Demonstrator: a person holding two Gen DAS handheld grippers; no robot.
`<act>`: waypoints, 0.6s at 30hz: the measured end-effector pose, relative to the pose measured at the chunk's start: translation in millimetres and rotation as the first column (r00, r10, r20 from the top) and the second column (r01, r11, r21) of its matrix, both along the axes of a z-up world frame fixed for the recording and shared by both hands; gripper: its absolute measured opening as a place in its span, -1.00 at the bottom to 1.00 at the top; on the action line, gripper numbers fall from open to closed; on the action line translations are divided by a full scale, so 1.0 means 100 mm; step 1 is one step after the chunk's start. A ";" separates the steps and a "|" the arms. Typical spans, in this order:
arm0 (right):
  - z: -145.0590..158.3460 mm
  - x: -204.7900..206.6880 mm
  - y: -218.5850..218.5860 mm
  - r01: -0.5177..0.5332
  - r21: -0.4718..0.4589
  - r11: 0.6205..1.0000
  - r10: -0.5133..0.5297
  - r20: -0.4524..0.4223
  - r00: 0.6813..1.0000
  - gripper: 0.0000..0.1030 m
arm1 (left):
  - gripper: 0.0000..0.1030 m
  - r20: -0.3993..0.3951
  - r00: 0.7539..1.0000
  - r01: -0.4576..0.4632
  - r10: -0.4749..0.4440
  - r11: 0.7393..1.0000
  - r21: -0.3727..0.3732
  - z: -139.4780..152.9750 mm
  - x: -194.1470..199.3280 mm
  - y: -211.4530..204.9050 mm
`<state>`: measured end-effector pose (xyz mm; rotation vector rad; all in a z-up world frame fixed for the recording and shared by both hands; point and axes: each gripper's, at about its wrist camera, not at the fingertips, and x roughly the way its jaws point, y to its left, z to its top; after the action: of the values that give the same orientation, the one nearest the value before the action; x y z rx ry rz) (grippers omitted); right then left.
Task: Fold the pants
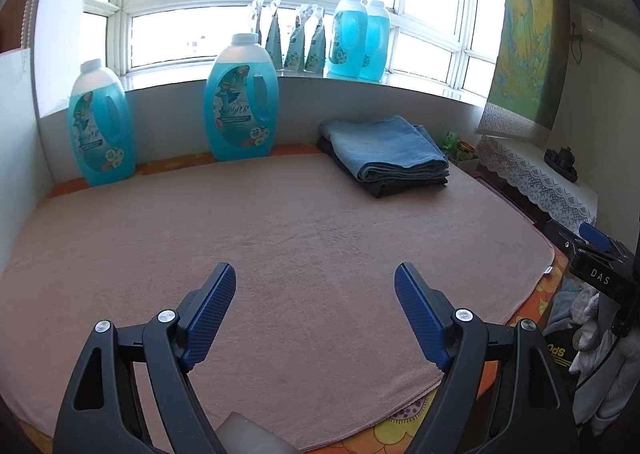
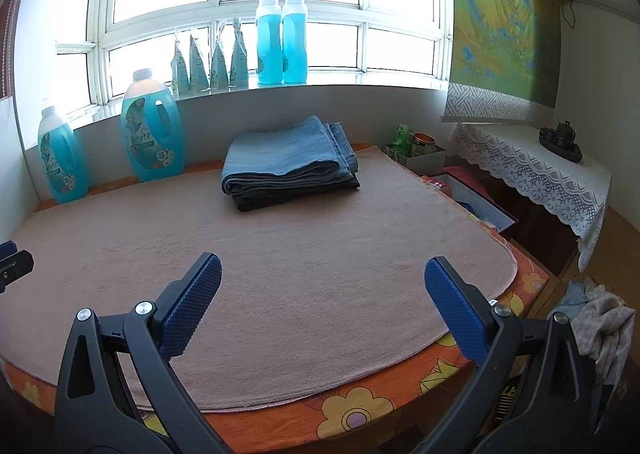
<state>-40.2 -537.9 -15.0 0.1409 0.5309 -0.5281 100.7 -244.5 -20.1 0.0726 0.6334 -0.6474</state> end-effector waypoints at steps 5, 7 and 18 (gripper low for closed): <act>0.01 -0.01 -0.01 0.001 0.009 1.000 -0.001 0.007 1.000 1.00 | 0.59 0.004 1.000 0.000 0.000 1.000 -0.006 0.01 -0.01 0.00; 0.01 -0.01 0.00 0.001 0.005 1.000 -0.001 0.006 1.000 1.00 | 0.59 0.002 1.000 0.004 -0.004 1.000 -0.005 0.01 -0.02 -0.01; -0.02 0.01 -0.02 -0.010 0.019 1.000 0.010 0.006 1.000 1.00 | 0.59 0.002 1.000 0.006 -0.006 1.000 0.012 -0.01 -0.05 -0.04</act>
<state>-39.6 -539.7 -16.6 0.1577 0.5311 -0.5130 96.0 -248.2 -20.8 0.0861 0.6357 -0.6489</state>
